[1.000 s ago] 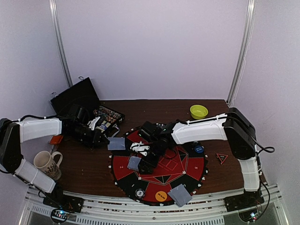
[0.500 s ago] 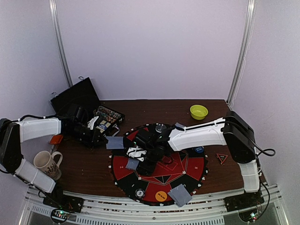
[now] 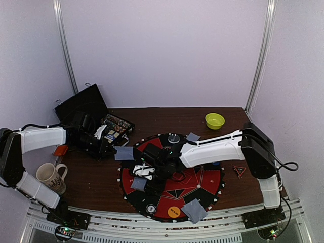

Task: Distribute texas hold em gaming equipment
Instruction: Move the poker card to position 1, then flop the poker card into the community card area.

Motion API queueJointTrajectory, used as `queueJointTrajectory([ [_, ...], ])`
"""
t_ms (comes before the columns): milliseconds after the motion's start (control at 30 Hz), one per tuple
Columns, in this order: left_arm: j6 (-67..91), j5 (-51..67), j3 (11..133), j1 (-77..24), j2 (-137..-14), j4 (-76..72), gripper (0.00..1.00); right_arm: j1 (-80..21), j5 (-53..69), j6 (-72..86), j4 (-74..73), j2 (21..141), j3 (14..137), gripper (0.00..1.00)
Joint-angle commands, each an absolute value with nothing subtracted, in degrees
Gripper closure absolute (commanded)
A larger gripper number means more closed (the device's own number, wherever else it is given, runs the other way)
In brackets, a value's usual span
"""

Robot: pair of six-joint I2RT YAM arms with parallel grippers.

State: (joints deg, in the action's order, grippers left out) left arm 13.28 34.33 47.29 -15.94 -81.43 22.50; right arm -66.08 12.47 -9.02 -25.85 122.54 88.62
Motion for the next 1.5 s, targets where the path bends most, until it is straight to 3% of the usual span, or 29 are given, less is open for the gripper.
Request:
queueJointTrajectory([
  [0, 11.14, 31.4, 49.24, -15.55, -80.88, 20.78, 1.0, -65.92, 12.1, -8.58, -26.8, 121.29, 89.95, 0.16],
  [67, 10.3, 29.45, 50.13, -15.52, -81.3, 20.18, 1.0, -65.6, 11.22, -8.59, -26.54, 120.32, 90.52, 0.02],
  [100, 9.9, 28.84, 50.66, -15.52, -81.44, 19.55, 1.0, -65.42, 11.28, -8.54, -26.23, 119.56, 90.72, 0.0],
  [367, 1.22, 15.14, 55.2, -23.03, -81.4, 10.36, 1.0, -61.16, 21.56, -8.86, -25.29, 106.59, 89.08, 0.0],
  [533, -21.29, -7.13, 54.93, -38.24, -83.49, 1.0, 1.0, -52.78, 25.15, -3.15, -20.63, 91.49, 79.86, 0.0],
  [667, -33.93, -9.72, 53.44, -40.61, -87.7, -9.88, 1.0, -44.26, 22.77, 0.78, -16.59, 81.49, 68.75, 0.0],
  [900, -58.12, -28.2, 49.68, -47.56, -101.83, -35.06, 1.0, -36.53, 27.18, 7.11, -8.61, 72.82, 57.64, 0.0],
  [1067, -65.02, -21.53, 42.43, -50.22, -104.83, -40.79, 1.0, -36.15, 29.06, 7.32, -7.78, 72.04, 55.99, 0.0],
  [1267, -57.88, -12.87, 46.87, -50.0, -104.1, -20.09, 1.0, -36.12, 30.57, 7.61, -7.3, 72.83, 55.76, 0.0],
  [1467, -56.45, -9.37, 49.97, -48.66, -105.82, -11.01, 1.0, -36.04, 30.86, 8.46, -6.06, 72.43, 55.28, 0.0],
])
